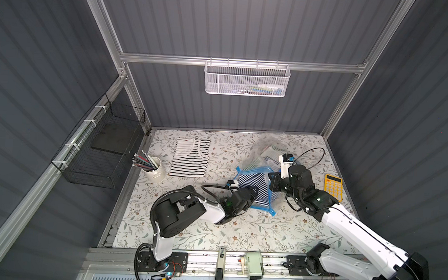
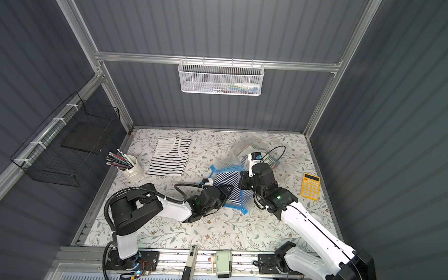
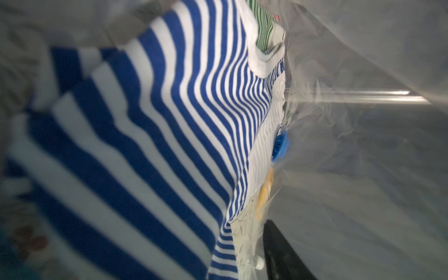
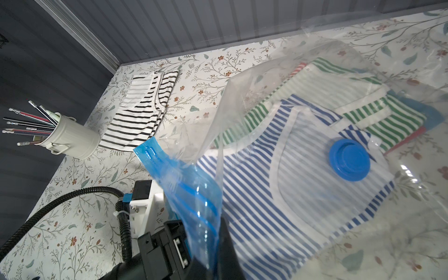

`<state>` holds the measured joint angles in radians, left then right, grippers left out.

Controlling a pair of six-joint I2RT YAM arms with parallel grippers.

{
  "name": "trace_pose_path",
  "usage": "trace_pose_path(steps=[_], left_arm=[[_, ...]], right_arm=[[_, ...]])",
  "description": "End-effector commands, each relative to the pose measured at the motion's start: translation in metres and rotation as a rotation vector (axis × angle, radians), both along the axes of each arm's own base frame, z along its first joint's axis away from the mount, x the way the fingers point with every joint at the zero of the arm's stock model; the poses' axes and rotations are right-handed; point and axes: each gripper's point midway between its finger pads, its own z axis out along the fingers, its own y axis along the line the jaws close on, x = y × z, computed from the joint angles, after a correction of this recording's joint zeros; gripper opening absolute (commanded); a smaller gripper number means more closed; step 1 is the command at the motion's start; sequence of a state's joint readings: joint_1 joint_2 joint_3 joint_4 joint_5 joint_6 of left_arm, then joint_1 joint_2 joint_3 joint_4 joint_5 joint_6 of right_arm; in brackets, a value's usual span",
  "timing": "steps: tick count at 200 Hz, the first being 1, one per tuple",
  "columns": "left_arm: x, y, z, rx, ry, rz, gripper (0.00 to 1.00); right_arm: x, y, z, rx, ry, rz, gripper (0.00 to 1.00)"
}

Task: Take the tank top out of the vacuum bag
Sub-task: Take out the tank top from the vacuum bag.

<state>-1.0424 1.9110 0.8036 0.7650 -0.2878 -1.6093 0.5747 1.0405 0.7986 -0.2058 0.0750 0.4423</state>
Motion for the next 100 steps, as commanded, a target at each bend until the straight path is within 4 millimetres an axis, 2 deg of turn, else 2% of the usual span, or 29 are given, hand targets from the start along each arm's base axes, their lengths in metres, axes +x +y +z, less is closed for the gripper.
trace_pose_path(steps=[1,33,49,74,100], left_arm=[[0.003,-0.007,-0.012,-0.017,0.025,0.019,0.58],[0.013,-0.019,-0.017,-0.006,0.02,0.03,0.56],[0.019,-0.025,-0.017,0.002,-0.001,0.03,0.5],[0.024,-0.034,-0.011,0.024,-0.031,0.006,0.26],[0.023,-0.031,0.001,0.034,-0.063,-0.008,0.0]], right_arm=[[0.0,-0.002,0.013,0.025,-0.033,-0.005,0.0],[0.001,-0.001,0.013,0.022,-0.036,-0.001,0.0],[0.001,0.0,0.014,0.021,-0.033,0.006,0.0],[-0.001,-0.003,0.016,0.021,-0.038,-0.003,0.0],[-0.004,-0.008,0.017,0.021,-0.046,-0.017,0.0]])
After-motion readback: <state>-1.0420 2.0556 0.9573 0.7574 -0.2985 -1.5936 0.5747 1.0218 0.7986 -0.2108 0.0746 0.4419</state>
